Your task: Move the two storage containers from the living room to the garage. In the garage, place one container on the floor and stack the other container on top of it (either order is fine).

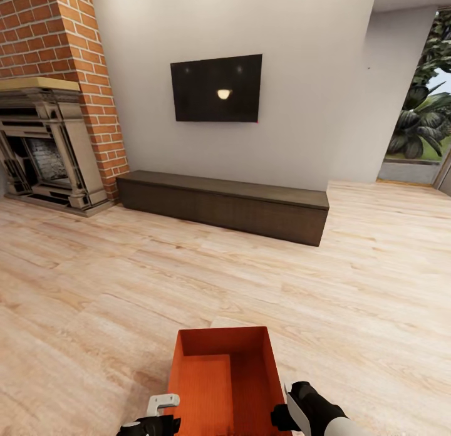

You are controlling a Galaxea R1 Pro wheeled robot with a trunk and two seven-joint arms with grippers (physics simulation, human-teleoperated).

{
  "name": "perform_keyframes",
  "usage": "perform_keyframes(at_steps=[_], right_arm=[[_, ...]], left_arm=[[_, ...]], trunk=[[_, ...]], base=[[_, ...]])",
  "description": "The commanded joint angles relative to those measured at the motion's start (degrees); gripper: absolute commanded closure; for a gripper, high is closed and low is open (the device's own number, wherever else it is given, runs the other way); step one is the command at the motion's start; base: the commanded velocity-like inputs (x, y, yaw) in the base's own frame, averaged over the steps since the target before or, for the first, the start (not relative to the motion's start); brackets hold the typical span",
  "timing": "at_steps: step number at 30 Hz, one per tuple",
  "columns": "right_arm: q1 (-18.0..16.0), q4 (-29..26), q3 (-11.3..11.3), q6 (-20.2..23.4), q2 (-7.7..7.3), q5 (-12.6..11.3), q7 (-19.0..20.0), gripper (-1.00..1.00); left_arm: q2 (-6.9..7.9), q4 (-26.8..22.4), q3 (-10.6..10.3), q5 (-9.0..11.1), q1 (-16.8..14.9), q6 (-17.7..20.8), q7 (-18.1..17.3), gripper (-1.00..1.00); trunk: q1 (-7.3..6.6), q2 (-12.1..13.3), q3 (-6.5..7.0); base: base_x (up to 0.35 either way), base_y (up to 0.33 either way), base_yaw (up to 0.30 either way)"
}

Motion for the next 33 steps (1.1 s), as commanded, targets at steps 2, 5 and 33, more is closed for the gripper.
perform_keyframes(at_steps=[2, 5, 33], right_arm=[[0.0, -0.1, 0.07, 0.33, 0.01, 0.01, -0.15, -1.0], [0.0, -0.1, 0.07, 0.33, 0.01, 0.01, -0.15, -1.0], [0.0, -0.1, 0.07, 0.33, 0.01, 0.01, -0.1, -1.0]], left_arm=[[0.04, -0.1, -0.34, 0.55, -0.01, 0.28, 0.03, -1.0], [0.04, -0.1, -0.34, 0.55, -0.01, 0.28, 0.02, -1.0], [0.04, -0.1, -0.34, 0.55, -0.01, 0.28, 0.02, -1.0]], trunk=[[-0.01, -0.02, -0.05], [-0.01, -0.02, -0.05], [0.14, -0.1, -1.38]], base=[[0.0, 0.0, 0.0], [0.0, 0.0, 0.0], [0.0, 0.0, 0.0]])
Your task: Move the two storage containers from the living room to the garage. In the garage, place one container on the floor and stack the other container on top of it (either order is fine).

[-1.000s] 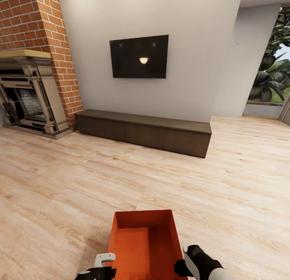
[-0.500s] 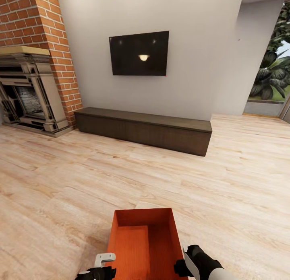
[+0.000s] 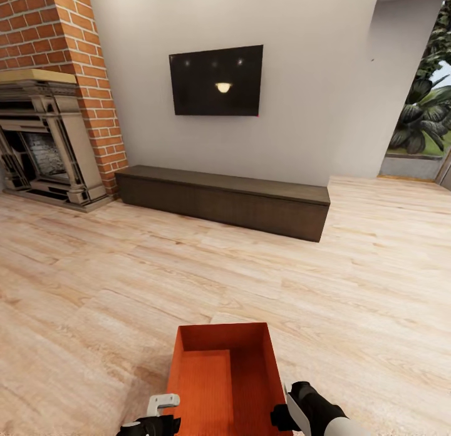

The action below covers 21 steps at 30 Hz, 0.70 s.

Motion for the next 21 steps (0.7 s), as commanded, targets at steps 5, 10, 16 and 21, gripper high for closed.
perform_keyframes(at_steps=[5, 10, 16, 21], right_arm=[[-0.01, -0.1, 0.08, 0.33, 0.01, 0.01, -0.18, -1.0], [-0.01, -0.1, 0.12, 0.33, 0.01, 0.06, -0.18, -1.0], [-0.01, -0.1, 0.15, 0.33, 0.01, 0.17, -0.18, -1.0], [-0.01, -0.1, 0.15, 0.33, 0.01, 0.18, -0.18, 1.0]], left_arm=[[0.03, -0.1, -0.33, 0.55, -0.01, 0.28, 0.03, -1.0], [0.03, -0.1, -0.33, 0.55, -0.01, 0.28, 0.03, -1.0], [0.03, -0.1, -0.34, 0.55, -0.01, 0.28, 0.03, -1.0], [0.03, -0.1, -0.37, 0.55, -0.01, 0.28, 0.03, -1.0]], trunk=[[-0.01, -0.03, -0.06], [-0.01, -0.03, -0.06], [-0.01, -0.03, -0.06], [-0.01, -0.03, -0.06]], base=[[0.0, 0.0, 0.0], [0.0, 0.0, 0.0], [0.0, 0.0, 0.0], [0.0, 0.0, 0.0]])
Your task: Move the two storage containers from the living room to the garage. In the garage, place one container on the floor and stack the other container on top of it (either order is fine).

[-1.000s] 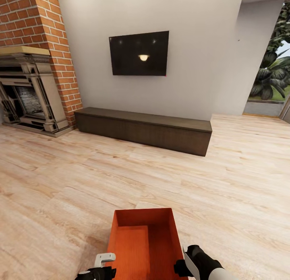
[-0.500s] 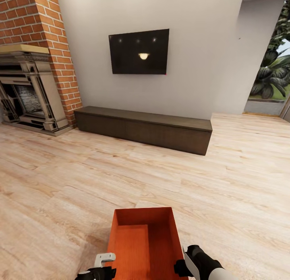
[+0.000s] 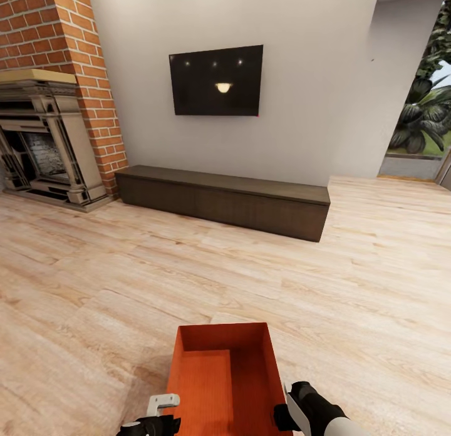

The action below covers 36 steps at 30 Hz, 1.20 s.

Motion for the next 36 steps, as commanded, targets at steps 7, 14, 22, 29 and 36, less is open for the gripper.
perform_keyframes(at_steps=[7, 14, 22, 29, 36], right_arm=[[0.0, -0.1, 0.15, 0.33, 0.01, 0.03, -0.11, 1.0], [0.0, -0.1, 0.16, 0.33, 0.01, 0.03, -0.09, 1.0], [0.0, -0.1, 0.16, 0.33, 0.01, 0.03, -0.09, 1.0], [0.0, -0.1, 0.16, 0.33, 0.01, 0.03, -0.09, 1.0], [0.0, -0.1, 0.15, 0.33, 0.01, 0.09, -0.09, 1.0]], left_arm=[[0.04, -0.1, -0.38, 0.55, -0.01, 0.28, 0.03, 1.0], [0.01, -0.1, -0.39, 0.53, -0.01, 0.28, 0.03, 1.0], [0.01, -0.1, -0.39, 0.47, -0.01, 0.2, 0.03, 1.0], [-0.26, -0.1, -0.39, 0.46, 0.08, -1.41, 0.03, 1.0], [-0.25, -0.1, -0.38, 0.46, 0.08, -1.47, 0.03, 1.0]], trunk=[[-0.01, -0.02, -0.05], [-0.01, -0.02, -0.05], [-0.01, -0.02, -0.05], [-0.12, 0.03, 0.83], [-0.3, 0.13, 2.38]], base=[[0.0, 0.0, 0.0], [0.0, 0.0, 0.0], [0.0, 0.0, 0.0], [0.0, 0.0, 0.0], [0.0, 0.0, 0.0]])
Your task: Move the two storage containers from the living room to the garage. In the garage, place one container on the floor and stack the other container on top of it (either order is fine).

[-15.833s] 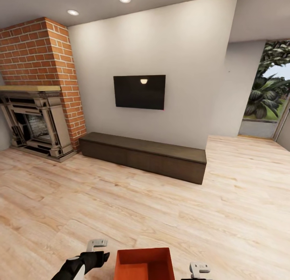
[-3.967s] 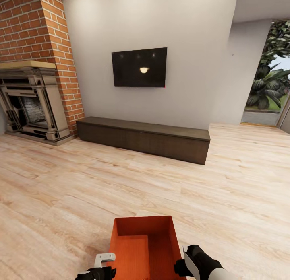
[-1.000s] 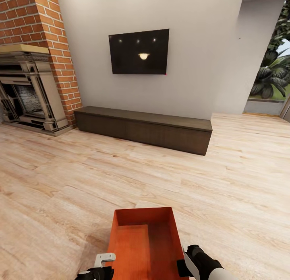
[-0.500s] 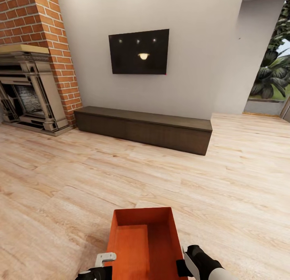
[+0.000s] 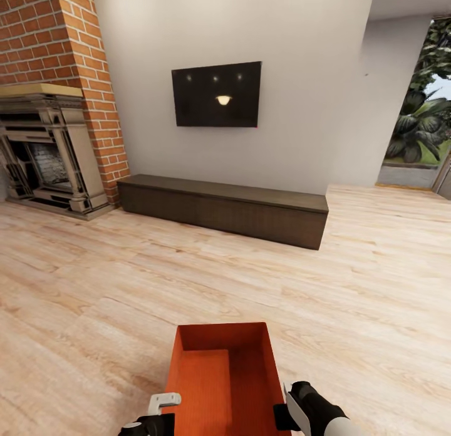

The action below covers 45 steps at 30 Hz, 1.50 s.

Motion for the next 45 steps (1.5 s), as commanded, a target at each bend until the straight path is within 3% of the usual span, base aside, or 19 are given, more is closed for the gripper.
perform_keyframes(at_steps=[1, 14, 45], right_arm=[[0.0, -0.09, 0.42, 0.5, -0.02, 1.94, -0.49, 1.0], [0.0, -0.11, 0.43, 0.5, -0.02, 1.96, -0.46, 1.0], [0.09, -0.8, 0.34, 0.32, -0.02, 1.87, 0.56, 1.0]], left_arm=[[0.06, -0.16, -0.52, 0.61, -0.01, 0.29, 0.25, 1.0], [0.08, -0.16, -0.53, 0.63, -0.01, 0.29, 0.33, 1.0], [0.17, -0.16, -0.53, 0.53, -0.01, 0.02, 0.43, 1.0]], trunk=[[-0.04, 0.0, 0.17], [-0.37, 0.17, 3.05], [-7.18, 12.6, 8.62]], base=[[0.0, 0.0, 0.0], [0.0, 0.0, 0.0], [0.0, 0.0, -0.032]])
